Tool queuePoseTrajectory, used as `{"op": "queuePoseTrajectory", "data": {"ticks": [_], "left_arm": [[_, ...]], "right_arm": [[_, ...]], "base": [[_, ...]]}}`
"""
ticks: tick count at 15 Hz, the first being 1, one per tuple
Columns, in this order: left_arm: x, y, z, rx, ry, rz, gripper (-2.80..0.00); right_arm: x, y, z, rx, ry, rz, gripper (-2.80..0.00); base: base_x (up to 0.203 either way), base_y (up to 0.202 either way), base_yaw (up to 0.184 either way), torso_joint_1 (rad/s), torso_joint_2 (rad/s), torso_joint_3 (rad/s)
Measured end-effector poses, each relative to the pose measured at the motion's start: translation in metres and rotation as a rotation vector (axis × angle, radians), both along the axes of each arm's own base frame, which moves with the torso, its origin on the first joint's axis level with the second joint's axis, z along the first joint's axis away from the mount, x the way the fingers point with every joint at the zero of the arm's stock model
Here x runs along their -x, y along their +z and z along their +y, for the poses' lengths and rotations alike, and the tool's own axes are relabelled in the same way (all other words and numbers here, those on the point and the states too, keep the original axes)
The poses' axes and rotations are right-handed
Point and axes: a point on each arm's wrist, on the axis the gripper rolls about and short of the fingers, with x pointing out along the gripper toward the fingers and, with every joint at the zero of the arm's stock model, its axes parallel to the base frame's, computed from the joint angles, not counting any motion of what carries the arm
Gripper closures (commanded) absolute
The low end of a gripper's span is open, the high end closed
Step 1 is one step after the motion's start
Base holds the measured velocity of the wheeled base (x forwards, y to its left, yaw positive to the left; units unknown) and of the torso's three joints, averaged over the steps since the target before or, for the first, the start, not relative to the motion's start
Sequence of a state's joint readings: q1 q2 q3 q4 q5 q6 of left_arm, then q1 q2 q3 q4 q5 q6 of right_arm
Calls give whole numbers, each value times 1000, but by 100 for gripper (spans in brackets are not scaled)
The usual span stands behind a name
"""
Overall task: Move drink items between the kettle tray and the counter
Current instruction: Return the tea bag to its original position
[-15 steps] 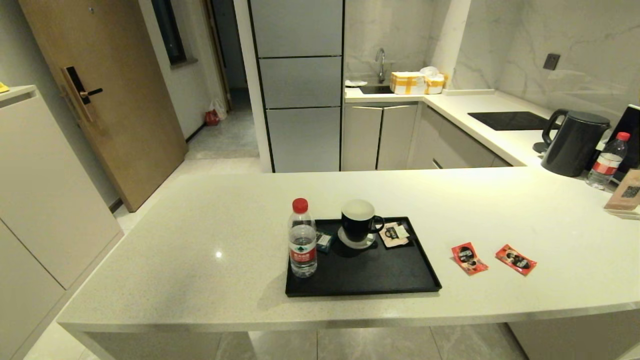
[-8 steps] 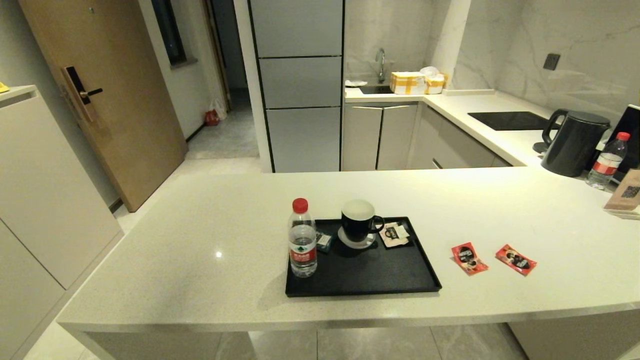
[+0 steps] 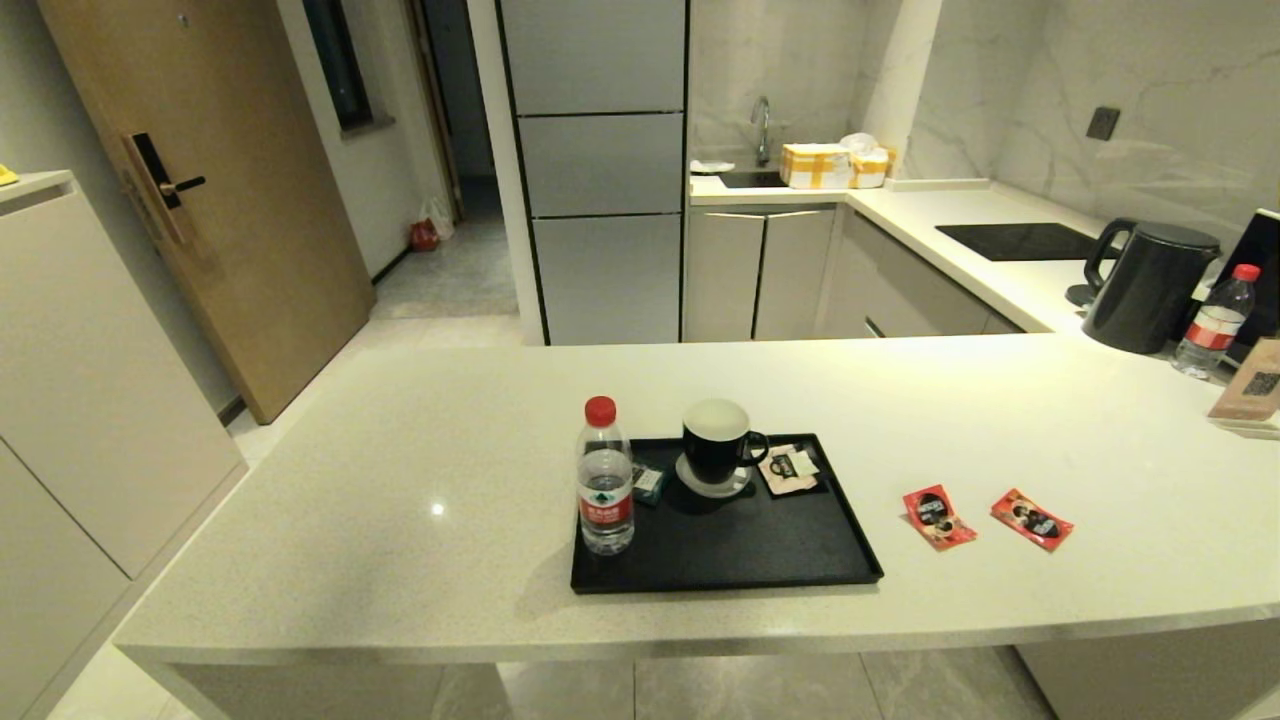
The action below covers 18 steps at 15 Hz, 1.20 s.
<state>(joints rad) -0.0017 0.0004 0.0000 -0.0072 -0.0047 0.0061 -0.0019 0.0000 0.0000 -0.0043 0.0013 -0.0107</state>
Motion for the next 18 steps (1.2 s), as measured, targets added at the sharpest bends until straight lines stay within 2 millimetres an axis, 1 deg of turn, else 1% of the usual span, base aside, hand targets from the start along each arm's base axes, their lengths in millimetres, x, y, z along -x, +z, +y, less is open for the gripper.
{"op": "queuePoseTrajectory", "data": {"ticks": [18], "left_arm": [[0, 0, 0, 0, 0, 0, 0]], "right_arm": [[0, 0, 0, 0, 0, 0, 0]], "base": [[0, 0, 0, 0, 0, 0]]}}
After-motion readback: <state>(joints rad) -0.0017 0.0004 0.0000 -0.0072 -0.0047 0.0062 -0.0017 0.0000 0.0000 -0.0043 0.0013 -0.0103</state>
